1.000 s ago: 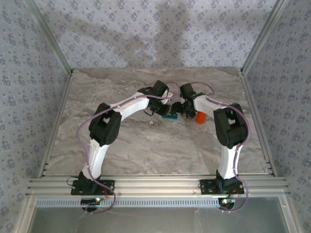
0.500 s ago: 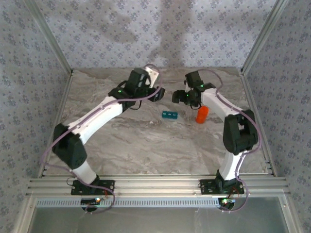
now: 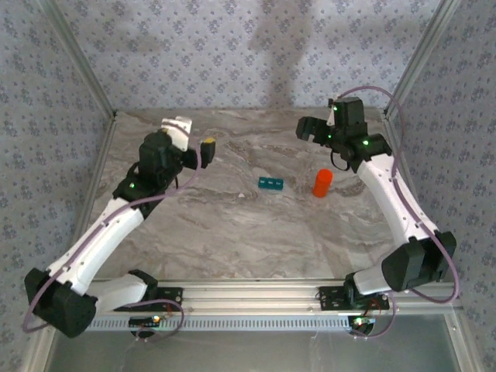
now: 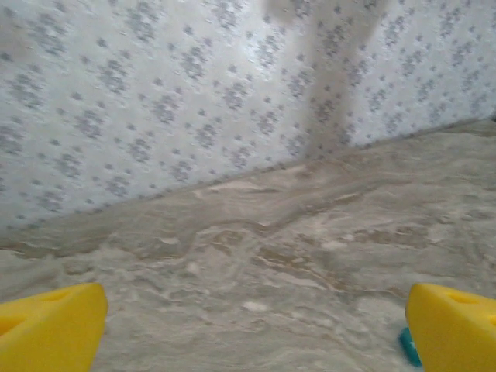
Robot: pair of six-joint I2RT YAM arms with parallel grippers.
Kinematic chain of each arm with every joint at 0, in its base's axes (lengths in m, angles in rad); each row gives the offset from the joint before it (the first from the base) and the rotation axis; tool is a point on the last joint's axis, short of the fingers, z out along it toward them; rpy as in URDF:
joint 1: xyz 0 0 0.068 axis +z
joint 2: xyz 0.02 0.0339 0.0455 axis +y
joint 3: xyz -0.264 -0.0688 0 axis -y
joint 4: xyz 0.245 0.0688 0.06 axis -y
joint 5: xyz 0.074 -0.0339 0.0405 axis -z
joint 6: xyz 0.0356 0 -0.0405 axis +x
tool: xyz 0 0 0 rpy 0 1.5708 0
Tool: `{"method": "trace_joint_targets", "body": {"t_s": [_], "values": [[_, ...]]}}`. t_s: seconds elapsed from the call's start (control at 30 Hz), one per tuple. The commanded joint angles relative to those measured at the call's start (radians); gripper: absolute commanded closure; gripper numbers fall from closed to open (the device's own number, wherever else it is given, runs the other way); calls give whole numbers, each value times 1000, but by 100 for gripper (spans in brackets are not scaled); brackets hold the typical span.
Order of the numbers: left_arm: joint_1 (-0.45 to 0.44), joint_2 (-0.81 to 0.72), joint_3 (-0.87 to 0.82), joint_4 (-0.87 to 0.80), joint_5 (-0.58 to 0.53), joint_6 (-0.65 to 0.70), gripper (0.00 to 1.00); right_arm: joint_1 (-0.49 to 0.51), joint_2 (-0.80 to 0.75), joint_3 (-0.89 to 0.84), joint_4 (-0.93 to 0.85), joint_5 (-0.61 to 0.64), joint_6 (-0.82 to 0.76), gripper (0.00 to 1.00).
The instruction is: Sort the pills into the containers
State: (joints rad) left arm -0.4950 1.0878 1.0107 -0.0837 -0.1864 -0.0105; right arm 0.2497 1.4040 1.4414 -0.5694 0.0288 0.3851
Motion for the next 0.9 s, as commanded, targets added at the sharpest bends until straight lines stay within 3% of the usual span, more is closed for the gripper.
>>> {"method": "trace_joint_targets", "body": {"t_s": [0.0, 0.07, 0.2, 0.33, 0.57, 0.7, 0.87], "values": [[26, -77, -118, 184, -79, 129, 2, -49, -24, -35, -27, 189, -30, 0], [57, -99, -157, 189, -140, 153, 2, -87, -48, -85, 2, 242, -26, 0], [139, -124, -217, 170, -155, 144, 2, -156, -131, -258, 173, 307, 20, 0], [252, -190, -347, 254, -71, 135, 2, -243, -226, -479, 378, 320, 97, 0], [453, -179, -555, 381, 32, 73, 2, -314, -172, -573, 425, 420, 21, 0], [474, -102, -684, 591, 72, 61, 2, -313, -150, -705, 620, 463, -99, 0], [475, 84, -715, 757, 130, 70, 2, -314, -81, -825, 836, 457, -179, 0]]}}
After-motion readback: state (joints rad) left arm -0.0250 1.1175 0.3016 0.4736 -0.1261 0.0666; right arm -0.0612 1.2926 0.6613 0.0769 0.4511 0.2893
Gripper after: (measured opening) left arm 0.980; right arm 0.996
